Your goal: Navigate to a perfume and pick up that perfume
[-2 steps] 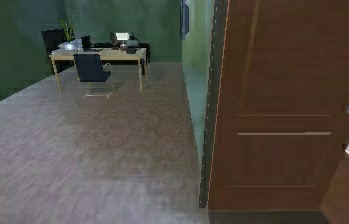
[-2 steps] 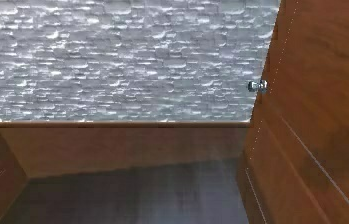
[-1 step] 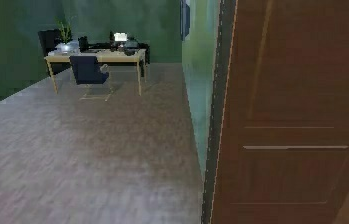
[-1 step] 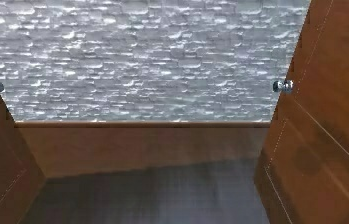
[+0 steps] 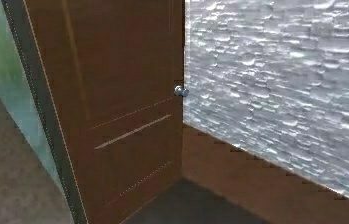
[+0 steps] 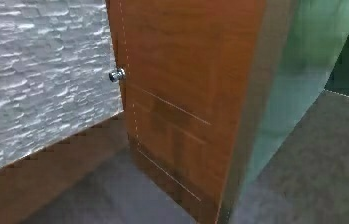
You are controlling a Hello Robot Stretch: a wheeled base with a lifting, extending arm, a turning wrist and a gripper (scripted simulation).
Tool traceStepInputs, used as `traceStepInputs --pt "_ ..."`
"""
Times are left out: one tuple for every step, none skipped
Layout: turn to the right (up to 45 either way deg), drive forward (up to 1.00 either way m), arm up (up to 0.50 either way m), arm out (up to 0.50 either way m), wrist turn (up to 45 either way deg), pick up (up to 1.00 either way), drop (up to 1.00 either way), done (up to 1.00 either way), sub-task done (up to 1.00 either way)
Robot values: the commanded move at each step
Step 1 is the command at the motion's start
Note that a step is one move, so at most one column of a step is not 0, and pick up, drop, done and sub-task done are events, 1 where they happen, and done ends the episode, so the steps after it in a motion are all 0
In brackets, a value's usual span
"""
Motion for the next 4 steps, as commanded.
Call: traceStepInputs --pt "45.0 0.0 0.0 0.0 0.0 0.0 0.0 0.0 0.0" --pt "6.0 0.0 0.0 0.0 0.0 0.0 0.0 0.0 0.0" --pt "0.0 0.9 0.0 0.0 0.0 0.0 0.0 0.0 0.0" --pt "24.0 0.0 0.0 0.0 0.0 0.0 0.0 0.0 0.0"
